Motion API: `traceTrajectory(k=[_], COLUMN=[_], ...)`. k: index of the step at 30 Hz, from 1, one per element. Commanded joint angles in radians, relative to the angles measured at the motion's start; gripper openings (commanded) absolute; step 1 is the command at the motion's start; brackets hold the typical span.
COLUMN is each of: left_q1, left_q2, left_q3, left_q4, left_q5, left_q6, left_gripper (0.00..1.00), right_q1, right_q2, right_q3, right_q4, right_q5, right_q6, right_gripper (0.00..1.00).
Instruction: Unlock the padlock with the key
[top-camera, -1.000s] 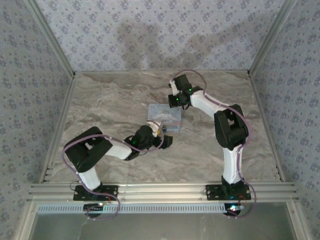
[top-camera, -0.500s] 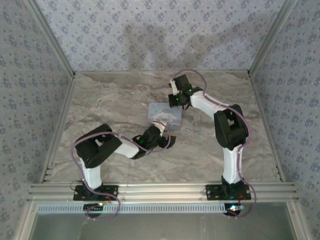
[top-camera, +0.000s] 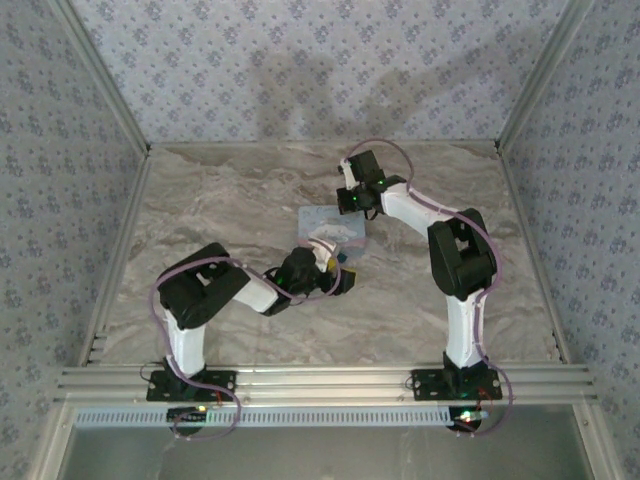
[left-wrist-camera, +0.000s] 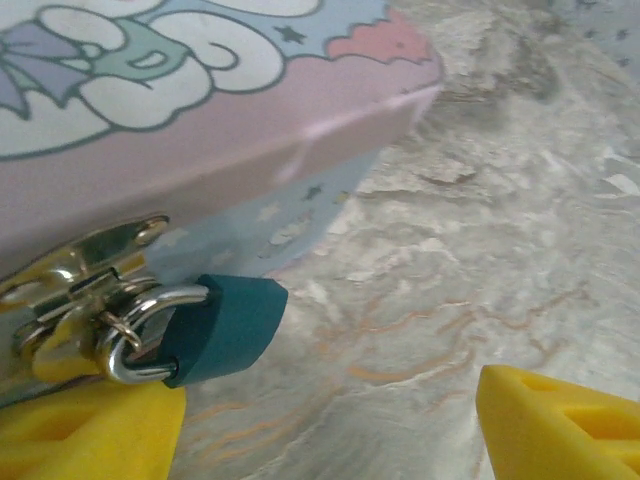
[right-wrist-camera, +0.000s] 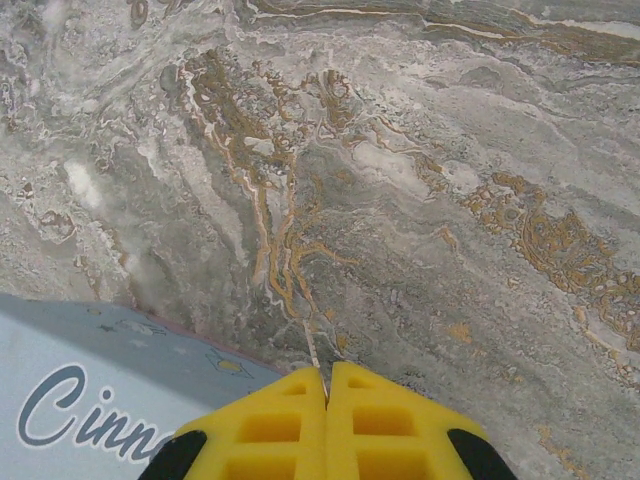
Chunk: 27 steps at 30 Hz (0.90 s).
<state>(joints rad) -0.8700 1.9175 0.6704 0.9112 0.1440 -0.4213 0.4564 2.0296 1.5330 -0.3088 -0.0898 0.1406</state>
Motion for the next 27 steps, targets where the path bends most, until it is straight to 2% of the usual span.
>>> traceTrajectory(k=[1,12,19,23,27], left_q1=[0.028,0.075,0.084,0.12,0.123], left_q2=[0.021,0.04,-0.033,-0.038,-0.049], left_q3=[0.006,-0.025,-0.076,-0.083,-0.073], left_q4=[0.143,0.247,0.186,0.203,0.16], left_q5=[0.107,0.151,0.047,0.116,0.137], left_q6=[-0.073,-0.211,-0.196,-0.248,-0.244], left_gripper=[0.75,0.75,0.77,0.75,0.75], right_q1=[0.013,0.012,0.011,0.01,0.009], right_q2=[0.001,-0.002,-0.006,-0.006,-0.009], right_q3=[-0.04,-0.043,-0.054,-0.052,-0.054], right_q4=[-0.067,-0.067,-0.063,-0.063,-0.061], right_q5=[-0.018,-0.015,-0.011,-0.013,-0.012], right_q6=[-0.002,-0.001,-0.004,-0.004,-0.003], right_gripper=[0.0,0.0,0.0,0.0,0.0])
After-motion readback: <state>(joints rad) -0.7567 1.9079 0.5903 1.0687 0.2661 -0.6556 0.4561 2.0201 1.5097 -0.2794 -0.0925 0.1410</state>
